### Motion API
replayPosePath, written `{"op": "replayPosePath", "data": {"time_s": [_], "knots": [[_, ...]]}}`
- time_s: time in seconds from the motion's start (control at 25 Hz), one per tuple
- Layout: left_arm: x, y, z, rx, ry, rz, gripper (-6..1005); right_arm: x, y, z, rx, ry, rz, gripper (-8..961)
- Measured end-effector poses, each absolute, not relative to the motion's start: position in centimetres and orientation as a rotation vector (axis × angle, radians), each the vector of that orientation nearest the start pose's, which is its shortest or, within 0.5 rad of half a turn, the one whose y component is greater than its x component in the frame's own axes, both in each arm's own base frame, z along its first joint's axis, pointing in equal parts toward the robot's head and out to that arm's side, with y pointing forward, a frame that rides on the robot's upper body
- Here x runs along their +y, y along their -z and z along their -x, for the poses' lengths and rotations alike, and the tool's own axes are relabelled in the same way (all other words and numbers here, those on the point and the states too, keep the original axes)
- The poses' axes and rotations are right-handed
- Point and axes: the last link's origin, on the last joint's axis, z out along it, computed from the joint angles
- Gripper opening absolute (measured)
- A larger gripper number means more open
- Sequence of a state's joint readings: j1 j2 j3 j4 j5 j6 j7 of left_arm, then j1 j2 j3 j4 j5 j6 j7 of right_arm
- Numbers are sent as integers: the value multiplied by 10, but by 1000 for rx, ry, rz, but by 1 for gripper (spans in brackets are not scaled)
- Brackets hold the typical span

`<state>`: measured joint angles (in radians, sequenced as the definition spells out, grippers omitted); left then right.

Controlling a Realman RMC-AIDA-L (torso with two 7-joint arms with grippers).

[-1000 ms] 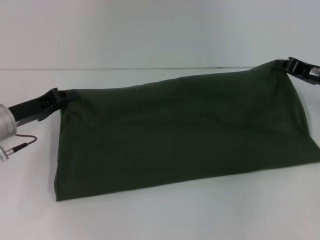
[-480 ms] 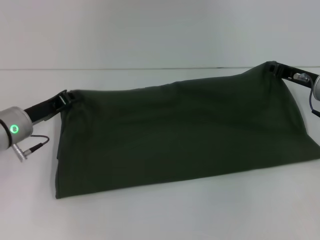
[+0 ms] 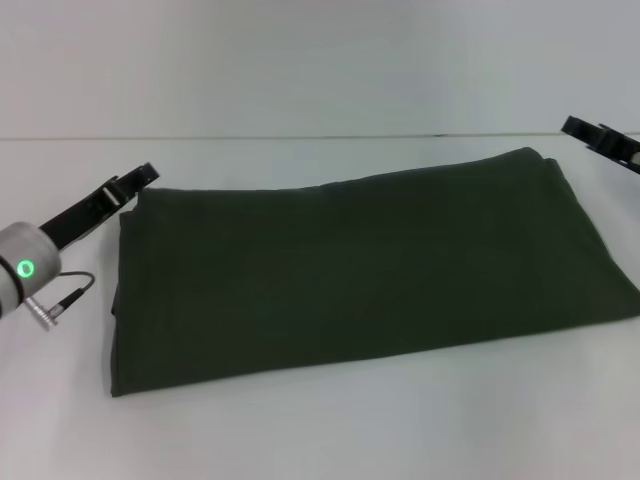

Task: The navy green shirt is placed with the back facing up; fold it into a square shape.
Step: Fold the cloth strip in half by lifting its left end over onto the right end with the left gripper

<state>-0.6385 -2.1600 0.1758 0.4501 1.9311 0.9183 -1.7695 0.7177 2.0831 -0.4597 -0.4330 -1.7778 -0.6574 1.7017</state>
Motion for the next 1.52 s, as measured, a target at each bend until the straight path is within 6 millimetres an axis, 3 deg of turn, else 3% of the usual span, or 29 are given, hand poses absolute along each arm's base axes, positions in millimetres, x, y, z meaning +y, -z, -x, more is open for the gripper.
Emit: {"op": "replayPosePath", "data": {"time_s": [0.2,0.24,0.32,0.52,0.76,0.88,1.04,1.24,1.52], "knots": [[377,-19,344,-1516,952,1526,408,424,-28,-307,1231,-820,1737,572],[374,-23,348,-1520,958,1513,469,421,-26,-303,1200,-831,1778,643],[369,-31,352,-1526,977,1506,590,414,-22,-294,1101,-850,1899,784],[349,-48,343,-1620,1092,1664,778,389,5,-261,687,-763,2339,929],[330,-48,322,-1812,1095,1871,927,365,42,-247,413,-618,2621,928],[326,-45,320,-1910,1058,1893,969,361,45,-247,379,-606,2645,927],[318,-57,330,-2083,888,1848,969,352,50,-247,294,-595,2692,927],[305,-63,329,-2183,872,1847,969,346,50,-247,252,-617,2714,927],[277,-60,340,-2392,872,1705,968,341,49,-255,270,-608,2702,927]]}}
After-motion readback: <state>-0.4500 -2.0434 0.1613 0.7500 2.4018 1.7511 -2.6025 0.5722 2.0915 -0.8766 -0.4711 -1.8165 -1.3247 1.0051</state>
